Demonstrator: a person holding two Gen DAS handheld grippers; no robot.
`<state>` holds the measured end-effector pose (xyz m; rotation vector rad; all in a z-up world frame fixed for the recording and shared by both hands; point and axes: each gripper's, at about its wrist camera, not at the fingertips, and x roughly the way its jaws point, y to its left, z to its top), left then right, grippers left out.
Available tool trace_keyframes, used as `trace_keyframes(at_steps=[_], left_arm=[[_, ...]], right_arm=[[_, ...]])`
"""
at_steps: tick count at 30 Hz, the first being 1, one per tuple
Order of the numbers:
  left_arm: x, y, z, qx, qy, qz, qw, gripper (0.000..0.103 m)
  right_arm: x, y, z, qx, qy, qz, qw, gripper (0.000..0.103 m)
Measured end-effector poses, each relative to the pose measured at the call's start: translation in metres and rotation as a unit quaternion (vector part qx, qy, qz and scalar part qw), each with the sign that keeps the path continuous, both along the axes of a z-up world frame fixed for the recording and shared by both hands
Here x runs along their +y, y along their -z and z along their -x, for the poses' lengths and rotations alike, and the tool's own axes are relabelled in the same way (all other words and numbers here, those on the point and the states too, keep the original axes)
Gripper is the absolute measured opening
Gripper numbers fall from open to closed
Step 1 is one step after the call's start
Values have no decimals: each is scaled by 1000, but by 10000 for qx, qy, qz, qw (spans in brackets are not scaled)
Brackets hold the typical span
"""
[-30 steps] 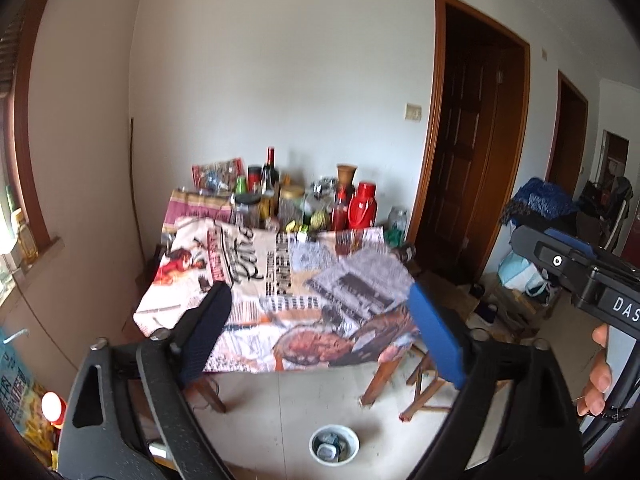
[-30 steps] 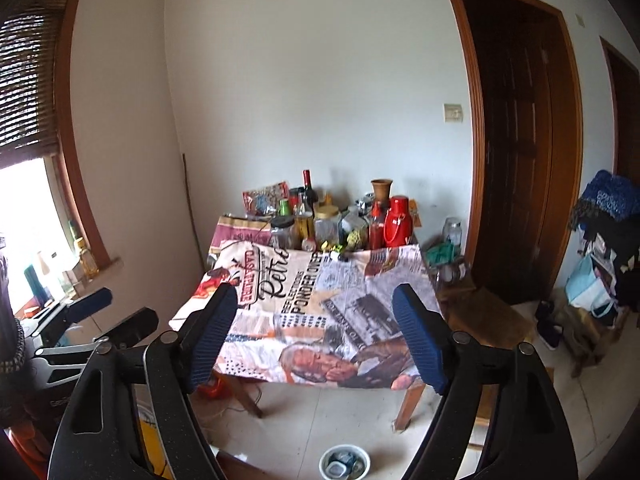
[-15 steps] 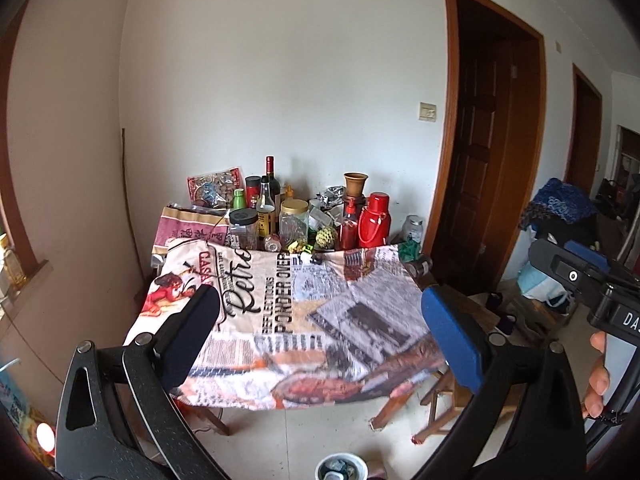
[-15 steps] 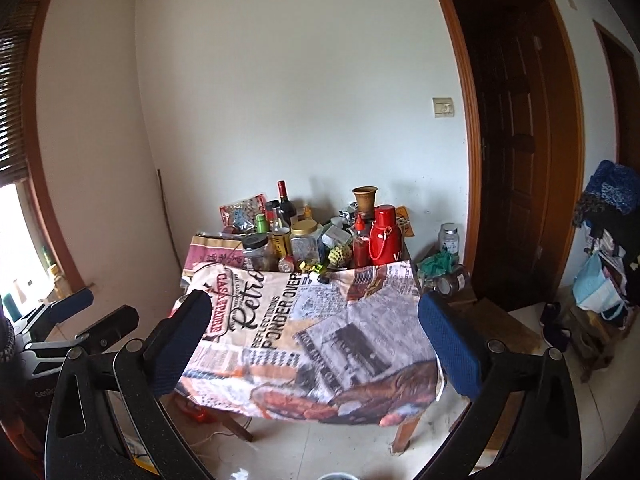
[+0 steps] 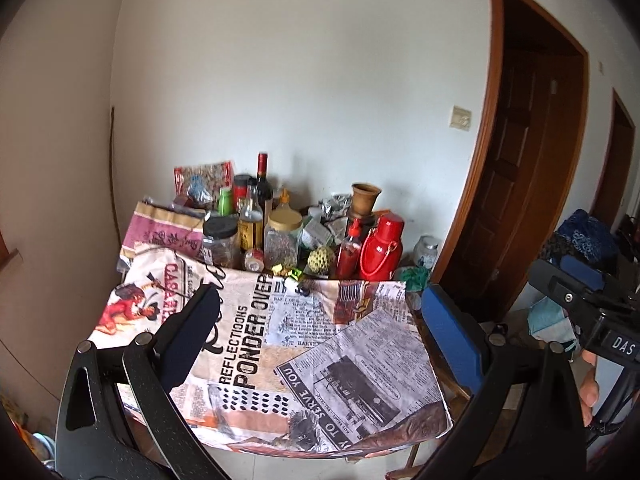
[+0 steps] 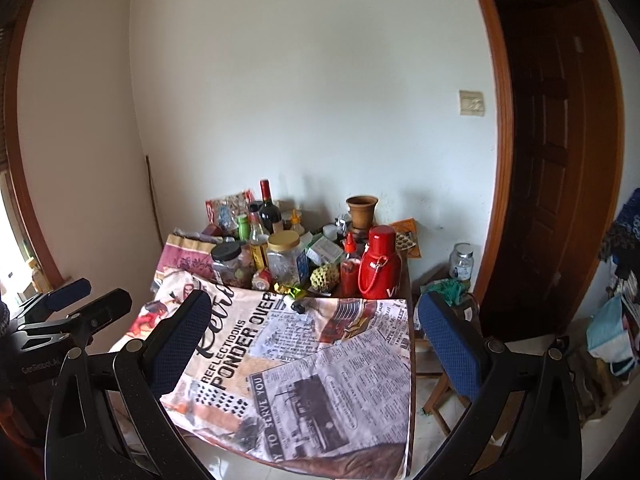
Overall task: Collect trash
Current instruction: 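Raise both empty tools back toward the table, then grasp the small glass vial with the right tool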
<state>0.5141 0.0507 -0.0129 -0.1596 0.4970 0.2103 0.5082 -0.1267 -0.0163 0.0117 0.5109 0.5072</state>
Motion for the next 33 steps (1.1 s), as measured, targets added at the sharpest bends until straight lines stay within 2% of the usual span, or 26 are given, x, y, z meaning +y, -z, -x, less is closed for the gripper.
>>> trace_keyframes(at_steps=[8,16,22,27,30,33], left_arm=[[43,19,-58,280,-249,55,9993,101],[127,42,-137,581,-107,8,9983,101],[198,73,-201,1003,-119,140,9948,101],[236,115,-246,1478,-79,283,9886,101],[251,143,-266,1725,-36,415,9841,101],[261,166,-281,1924,10,576,9796,101]], right_arm=[[41,29,-62,447,-164,177,9987,103],[114,75,-137,1027,0,376,9940,103],[176,136,-206,1634,-76,803,9833,102],[213,201,-260,2308,-162,1057,9671,100],[229,235,-285,2658,-211,1159,9568,96],[244,265,-305,2943,-259,1247,9472,85]])
